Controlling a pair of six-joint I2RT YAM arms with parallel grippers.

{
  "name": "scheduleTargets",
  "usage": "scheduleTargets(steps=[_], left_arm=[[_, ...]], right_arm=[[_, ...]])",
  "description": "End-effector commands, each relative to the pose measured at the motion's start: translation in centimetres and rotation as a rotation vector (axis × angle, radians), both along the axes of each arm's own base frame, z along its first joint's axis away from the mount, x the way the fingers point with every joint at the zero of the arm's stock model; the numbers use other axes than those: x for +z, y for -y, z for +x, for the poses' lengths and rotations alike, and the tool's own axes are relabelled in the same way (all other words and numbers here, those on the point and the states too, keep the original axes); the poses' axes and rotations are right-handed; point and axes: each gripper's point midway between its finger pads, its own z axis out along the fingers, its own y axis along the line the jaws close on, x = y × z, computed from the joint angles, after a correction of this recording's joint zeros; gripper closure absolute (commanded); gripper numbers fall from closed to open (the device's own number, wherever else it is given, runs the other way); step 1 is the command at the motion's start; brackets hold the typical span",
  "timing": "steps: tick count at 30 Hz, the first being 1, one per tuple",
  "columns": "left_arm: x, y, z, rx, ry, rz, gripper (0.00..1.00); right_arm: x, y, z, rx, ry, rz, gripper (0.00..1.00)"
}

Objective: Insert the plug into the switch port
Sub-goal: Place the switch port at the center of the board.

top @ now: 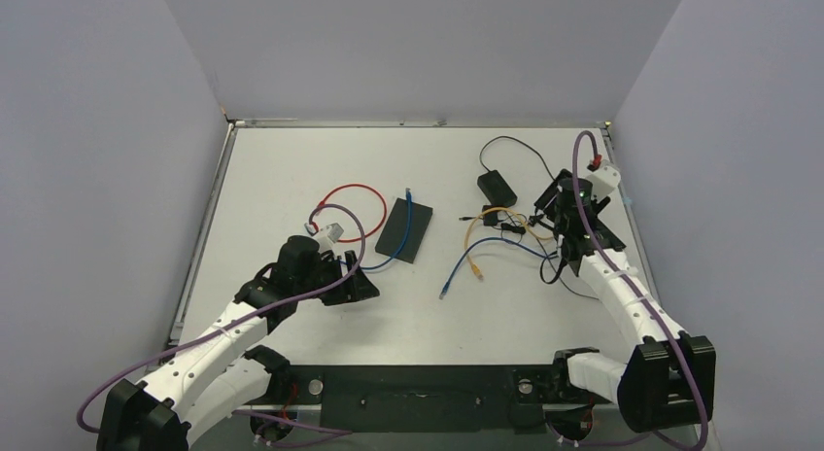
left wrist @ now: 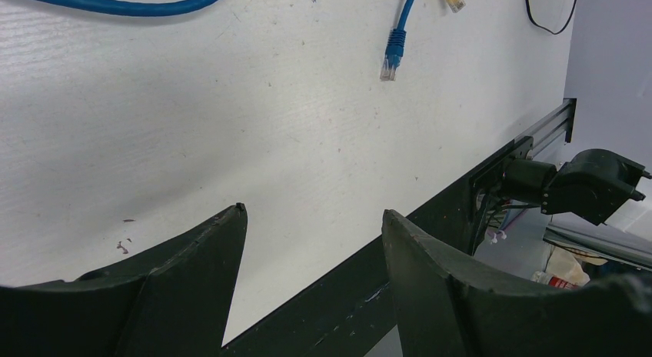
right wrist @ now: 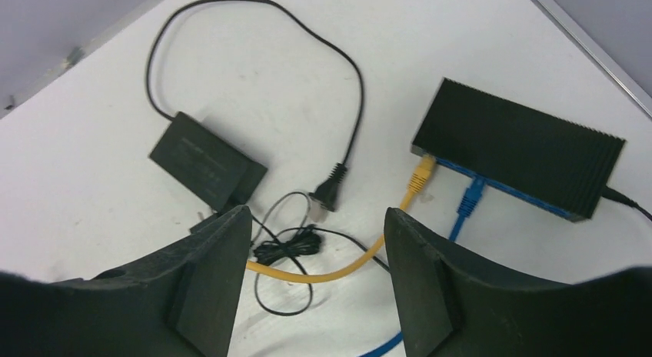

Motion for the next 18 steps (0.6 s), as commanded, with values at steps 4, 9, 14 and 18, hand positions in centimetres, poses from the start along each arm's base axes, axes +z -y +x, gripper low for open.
scheduleTargets(steps=[4, 9, 14, 18], left_arm=[[1.5, 0.4, 0.7, -0.013, 0.064, -0.035, 0.37], [1.8, 0.3, 0.9, -0.001, 0.071, -0.034, 0.37], [1.9, 0.1, 1.1, 0.017, 0.07, -0.031, 0.37], [1.8, 0.0, 1.2, 0.032, 0.062, -0.029, 0.37]], right_arm=[[5.0, -5.5, 4.4, 0.249, 0.077, -0.078, 0.43], [4.6, -9.9, 6.5, 0.387, 0.024, -0.136, 0.44], [4.2, -14.0, 8.6, 0.513, -0.019, -0.152, 0.44], [1.3, -15.6, 10.2, 0.558, -0.108, -0.157, 0.45]])
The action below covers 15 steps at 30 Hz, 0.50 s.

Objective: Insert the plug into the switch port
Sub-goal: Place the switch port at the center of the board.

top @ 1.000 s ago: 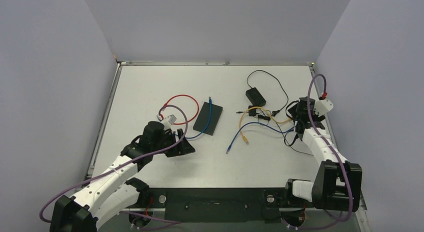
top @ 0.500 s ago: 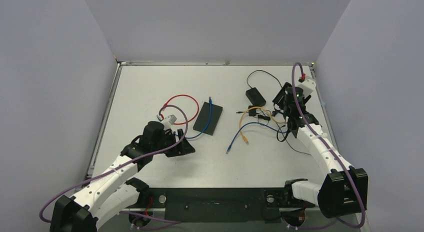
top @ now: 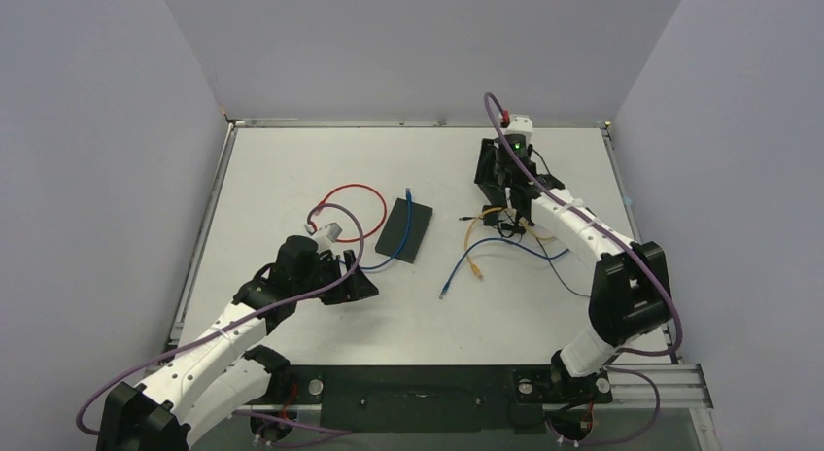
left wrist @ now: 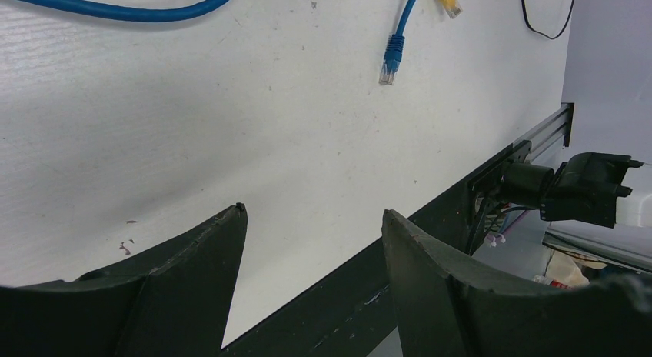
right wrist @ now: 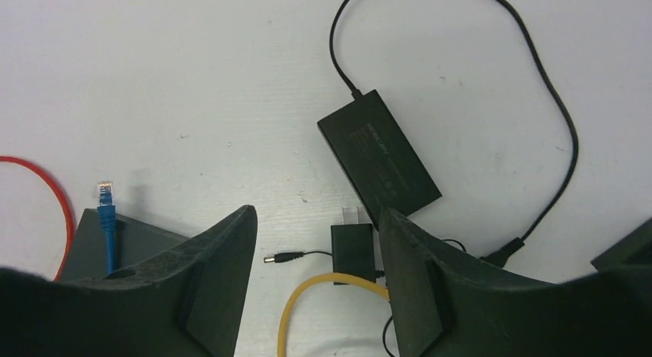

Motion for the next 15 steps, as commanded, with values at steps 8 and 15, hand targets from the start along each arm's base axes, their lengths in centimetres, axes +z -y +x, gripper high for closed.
scheduleTargets(steps=[8, 15], left_arm=[[1.4, -0.1, 1.1, 0.046, 0.043, -0.024, 0.37], [1.1, 0.1, 1.3, 0.044, 0.033, -0.029, 0.37]], right_arm=[[-4.8, -1.8, 2.5, 0.046, -0.147, -0.044, 0.46], [-7.2, -0.8, 1.8, 0.026, -0.224, -0.065, 0.46]])
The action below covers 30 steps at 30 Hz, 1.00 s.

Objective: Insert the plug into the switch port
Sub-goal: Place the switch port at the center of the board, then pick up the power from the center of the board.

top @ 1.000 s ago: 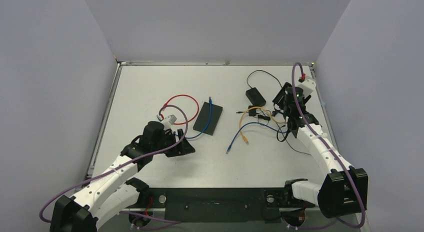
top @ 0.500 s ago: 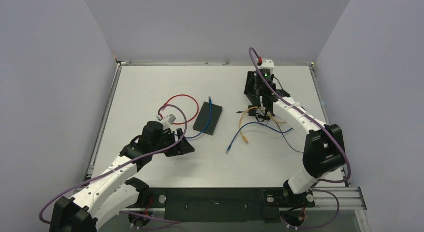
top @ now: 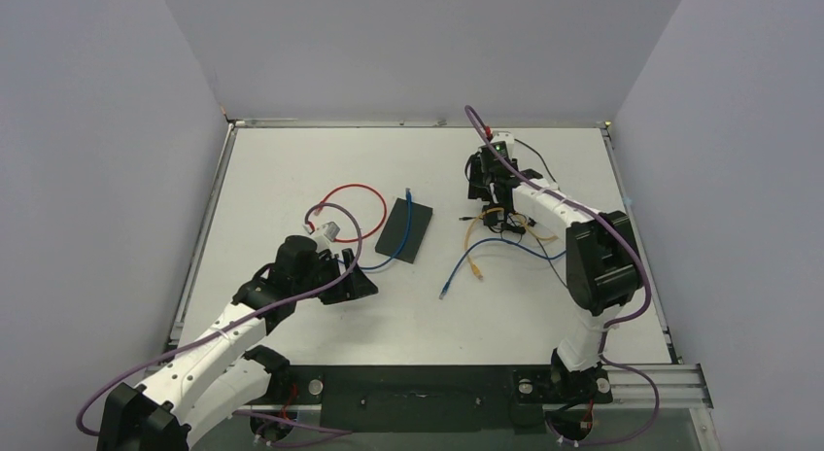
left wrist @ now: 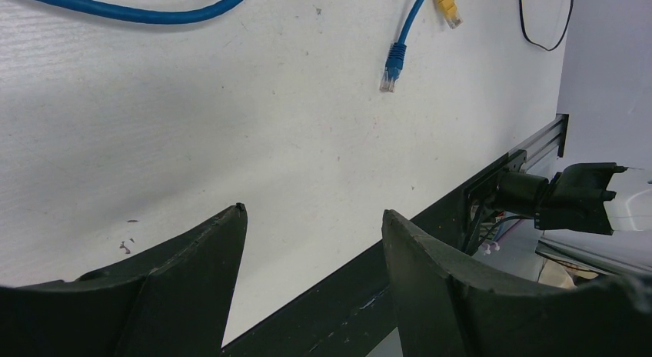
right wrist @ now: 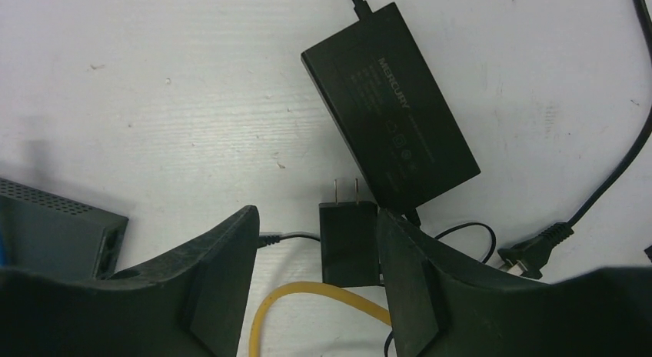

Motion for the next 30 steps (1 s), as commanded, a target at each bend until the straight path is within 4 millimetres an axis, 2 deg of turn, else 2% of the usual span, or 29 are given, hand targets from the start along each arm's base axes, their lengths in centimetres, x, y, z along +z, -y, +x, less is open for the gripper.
scheduleTargets(steps=[1, 6, 13, 22, 30], left_arm=[[0.9, 0.4, 1.0, 0.012, 0.039, -0.024, 0.37], [0.8, 0.6, 1.1, 0.003, 0.034, -0.035, 0.37], [0.6, 0.6, 0.8, -0.002, 0.03, -0.038, 0.37], [0.6, 0.6, 0.5, -0.012, 0.034, -0.044, 0.37], [0.6, 0.5, 0.3, -0.016, 0.044, -0.044, 0.37]], right_arm=[[1.0, 0.6, 0.7, -0.023, 0.013, 0.006, 0.46], [-0.6, 1.5, -0.2, -0.051, -0.025, -0.005, 0.46], [-2.8, 1.4, -1.4, -0.055, -0.08, 0.017, 0.46], [-4.3, 1.1, -2.6, -0.058, -0.122, 0.046, 0.48], [-5.3, 1.1, -2.3, -0.091, -0.134, 0.056, 0.48]])
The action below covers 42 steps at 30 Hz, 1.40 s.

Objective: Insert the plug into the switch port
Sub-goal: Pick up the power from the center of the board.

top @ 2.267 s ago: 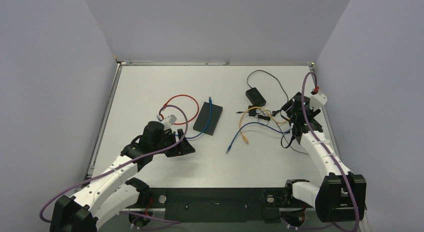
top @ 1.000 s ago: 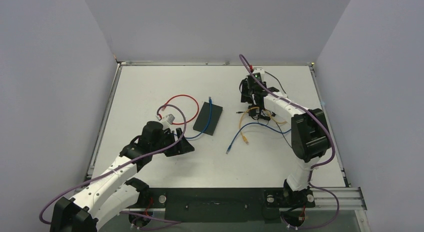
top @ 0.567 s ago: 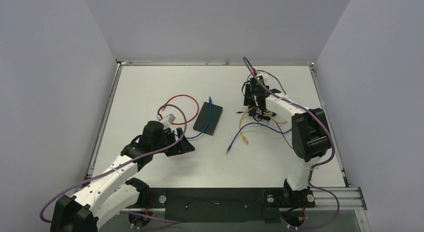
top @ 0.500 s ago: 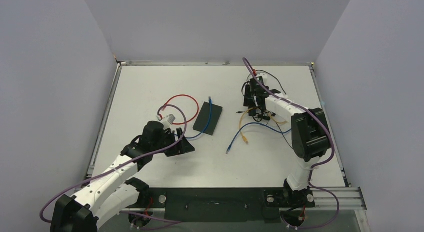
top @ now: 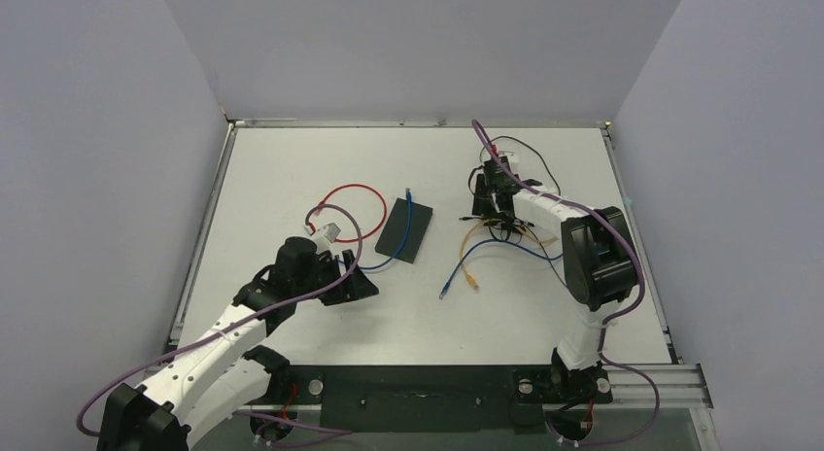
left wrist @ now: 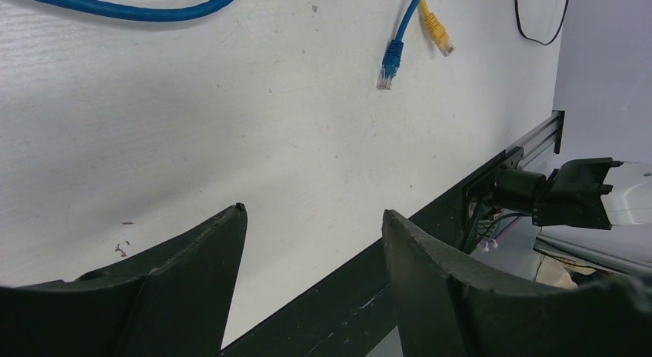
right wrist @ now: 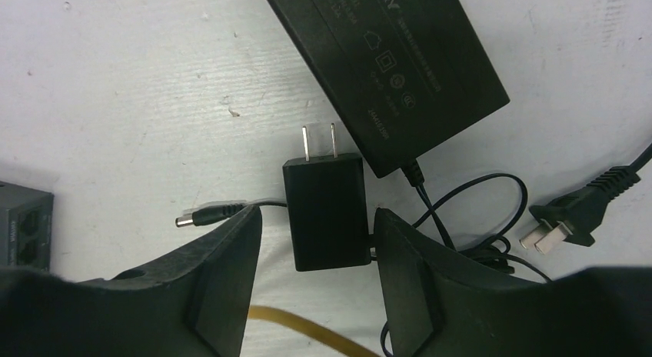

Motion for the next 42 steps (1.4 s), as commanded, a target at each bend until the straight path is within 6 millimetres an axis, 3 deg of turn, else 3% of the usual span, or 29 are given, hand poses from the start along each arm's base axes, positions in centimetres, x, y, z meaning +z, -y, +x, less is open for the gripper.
scheduleTargets(steps=[1, 8, 17, 21, 30, 37, 42], left_arm=[[0.8, 0.3, 0.3, -0.009, 0.045, -0.032, 0.37], [0.5, 0.1, 0.1, -0.007, 0.043, -0.025, 0.37], [0.5, 0.1, 0.2, -0.009, 0.043, -0.026, 0.37], [0.5, 0.2, 0.1, -0.008, 0.041, -0.029, 0.37], [1.0, -0.2, -0.1, 0.006, 0.05, -0.028, 0.37], [1.6, -0.4, 0.0, 0.017, 0.062, -0.027, 0.37], [2.3, -0.3, 0.3, 0.017, 0.079, -0.03, 0.37]], right_arm=[[-0.8, 0.0, 0.7, -0.036, 0.002, 0.016, 0.48], [-1.6, -0.2, 1.1, -0.053, -0.005, 0.023, 0.52], [-0.3, -0.8, 1.2, -0.034, 0.035, 0.041, 0.82], [1.9, -2.4, 1.7, -0.005, 0.106, 0.085, 0.89], [10.5, -8.1, 2.9, 0.129, 0.342, 0.201, 0.91], [16.2, -9.8, 1.9, 0.185, 0.481, 0.27, 0.91], [18.3, -10.4, 0.2, 0.215, 0.512, 0.329, 0.91]])
